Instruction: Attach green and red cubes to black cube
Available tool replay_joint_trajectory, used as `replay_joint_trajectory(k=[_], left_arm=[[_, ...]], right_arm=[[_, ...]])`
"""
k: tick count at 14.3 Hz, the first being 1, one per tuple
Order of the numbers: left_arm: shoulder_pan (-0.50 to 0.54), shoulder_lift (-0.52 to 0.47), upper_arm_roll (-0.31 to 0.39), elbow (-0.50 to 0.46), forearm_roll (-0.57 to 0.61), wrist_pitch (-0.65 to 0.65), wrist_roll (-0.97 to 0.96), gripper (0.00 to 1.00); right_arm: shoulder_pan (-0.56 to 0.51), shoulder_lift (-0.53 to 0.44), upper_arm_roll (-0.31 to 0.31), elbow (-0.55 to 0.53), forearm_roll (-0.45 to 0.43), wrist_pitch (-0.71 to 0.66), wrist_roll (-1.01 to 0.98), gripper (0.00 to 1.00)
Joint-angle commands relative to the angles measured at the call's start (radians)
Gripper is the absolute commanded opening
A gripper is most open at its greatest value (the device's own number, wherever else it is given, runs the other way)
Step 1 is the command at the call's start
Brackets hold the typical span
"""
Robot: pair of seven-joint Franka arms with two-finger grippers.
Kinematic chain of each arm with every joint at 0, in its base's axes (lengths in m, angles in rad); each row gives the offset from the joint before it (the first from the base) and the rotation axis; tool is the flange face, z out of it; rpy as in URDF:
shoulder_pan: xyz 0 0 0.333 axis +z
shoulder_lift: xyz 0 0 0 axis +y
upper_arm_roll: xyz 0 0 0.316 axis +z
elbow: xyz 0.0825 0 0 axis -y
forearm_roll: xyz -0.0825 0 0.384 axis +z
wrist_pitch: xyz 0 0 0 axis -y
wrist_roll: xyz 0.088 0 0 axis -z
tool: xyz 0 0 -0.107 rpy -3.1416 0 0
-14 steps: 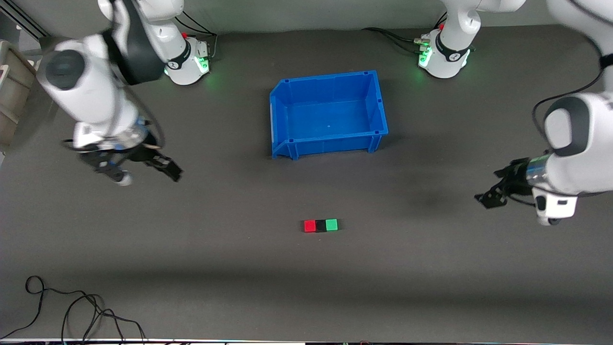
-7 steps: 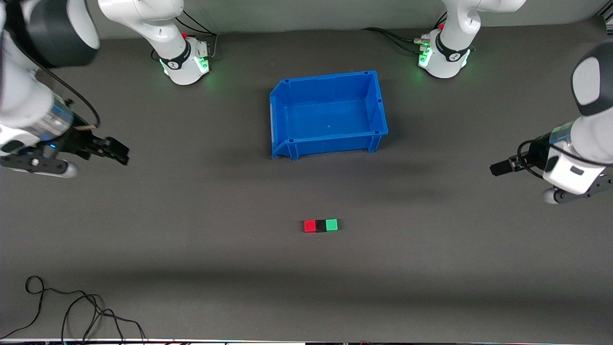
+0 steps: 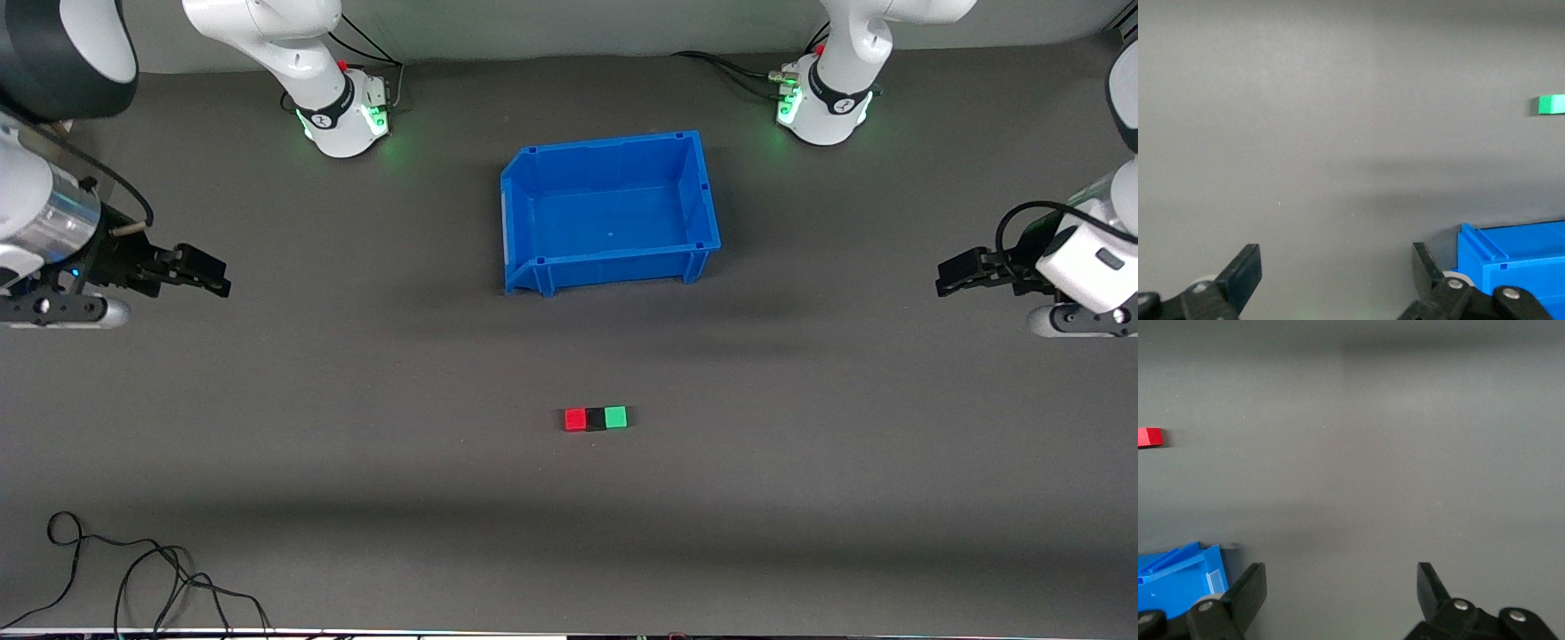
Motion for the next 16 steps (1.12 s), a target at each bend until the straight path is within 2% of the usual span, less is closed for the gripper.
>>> replay_joint_trajectory(k=[1,2,4,5,6,10,16], left_arm=[[-0.001,-0.034,-0.004,-0.014,0.020,0.023,0.016,1.00],[0.026,-0.035,-0.019,-0.014,0.020,0.023,0.018,1.00],[0.194,-0.038,-0.199,-0.014,0.020,0.021,0.018,1.00],[0.260,-0.038,-0.266,-0.014,0.020,0.023,0.018,1.00],[0.291,-0.038,-0.294,-0.012,0.020,0.025,0.018,1.00],[0.290,-0.038,-0.297,-0.011,0.021,0.023,0.016,1.00],[0.290,-0.038,-0.294,-0.009,0.048,0.014,0.018,1.00]], right_arm=[[-0.010,0.021,0.001,0.038,0.029,-0.009,-0.030,1.00],[-0.010,0.021,0.001,0.041,0.027,-0.009,-0.030,1.00],[-0.012,0.024,0.001,0.052,0.026,-0.009,-0.030,1.00],[-0.012,0.031,0.001,0.061,0.026,-0.009,-0.030,1.00],[-0.012,0.037,0.001,0.078,0.026,-0.009,-0.035,1.00],[-0.012,0.054,0.001,0.089,-0.010,-0.008,-0.100,1.00],[-0.012,0.056,0.002,0.104,-0.004,-0.012,-0.056,1.00]])
